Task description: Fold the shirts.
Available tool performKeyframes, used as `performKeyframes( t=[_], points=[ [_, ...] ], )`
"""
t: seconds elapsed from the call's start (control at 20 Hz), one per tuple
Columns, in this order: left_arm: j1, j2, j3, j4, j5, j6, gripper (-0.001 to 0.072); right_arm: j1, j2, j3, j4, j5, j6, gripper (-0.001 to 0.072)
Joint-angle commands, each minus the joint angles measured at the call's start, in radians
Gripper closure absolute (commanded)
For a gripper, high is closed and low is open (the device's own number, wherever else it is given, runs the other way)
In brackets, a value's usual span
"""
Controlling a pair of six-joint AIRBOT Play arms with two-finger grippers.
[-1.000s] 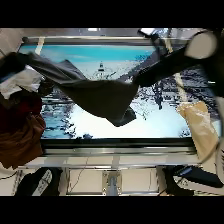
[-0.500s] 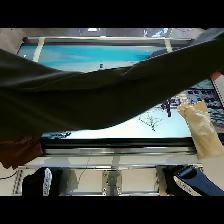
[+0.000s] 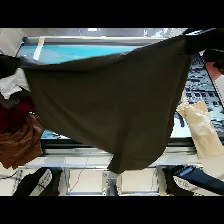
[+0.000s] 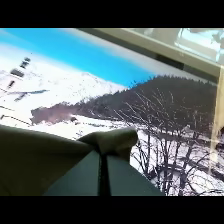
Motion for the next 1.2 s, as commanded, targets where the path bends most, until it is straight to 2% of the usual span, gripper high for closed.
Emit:
performKeyframes(
  t=[0.0, 0.1, 0.15, 0.2, 0.25, 0.3, 0.35, 0.4, 0.45, 0.55, 0.65, 0.8, 0.9, 1.0, 1.15],
  points=[
    [-0.117, -0.292, 0.002, 0.100, 0.074, 0.006, 0.0699, -0.112, -0.292, -0.019, 0.092, -0.173, 0.027, 0.0702],
    [-0.159, -0.453, 0.002, 0.098, 0.225, 0.006, 0.0689, -0.166, -0.443, -0.019, 0.208, -0.315, 0.047, 0.0700],
    [-0.175, -0.514, 0.002, 0.093, 0.314, 0.006, 0.0581, -0.182, -0.499, -0.019, 0.254, -0.395, 0.060, 0.0699],
    [-0.189, -0.566, 0.002, 0.064, 0.422, 0.005, 0.0355, -0.192, -0.546, -0.019, 0.291, -0.486, 0.068, 0.0698],
    [-0.197, -0.599, 0.002, 0.002, 0.524, 0.006, 0.0155, -0.192, -0.575, -0.019, 0.310, -0.571, 0.068, 0.0662],
    [-0.201, -0.618, 0.002, -0.079, 0.629, 0.006, 0.0092, -0.193, -0.591, -0.019, 0.312, -0.663, 0.068, 0.0460],
    [-0.203, -0.620, 0.002, -0.132, 0.711, 0.006, 0.0092, -0.191, -0.594, -0.018, 0.311, -0.735, 0.068, 0.0258],
    [-0.202, -0.609, 0.011, -0.142, 0.764, 0.006, 0.0092, -0.192, -0.591, 0.002, 0.307, -0.758, 0.067, 0.0246],
    [-0.189, -0.587, 0.018, -0.142, 0.783, 0.006, 0.0092, -0.201, -0.586, 0.045, 0.293, -0.721, 0.067, 0.0246],
    [-0.127, -0.494, 0.020, -0.097, 0.758, 0.006, 0.0093, -0.236, -0.546, 0.122, 0.220, -0.563, 0.064, 0.0250],
    [-0.027, -0.366, 0.020, 0.010, 0.660, 0.006, 0.0094, -0.314, -0.431, 0.128, 0.145, -0.372, 0.057, 0.0263],
    [0.189, -0.158, 0.010, 0.077, 0.412, 0.006, 0.0097, -0.493, -0.233, 0.089, 0.101, -0.075, 0.047, 0.0263],
    [0.344, -0.029, -0.050, 0.077, 0.324, 0.006, 0.0097, -0.630, -0.098, 0.016, 0.136, 0.051, -0.002, 0.0262],
    [0.488, 0.094, -0.197, 0.076, 0.294, 0.005, 0.0097, -0.758, 0.023, -0.098, 0.219, 0.125, -0.060, 0.0263],
    [0.655, 0.234, -0.550, 0.076, 0.171, -0.126, 0.0097, -0.931, 0.208, -0.458, 0.441, 0.102, -0.122, 0.0262]
  ],
)
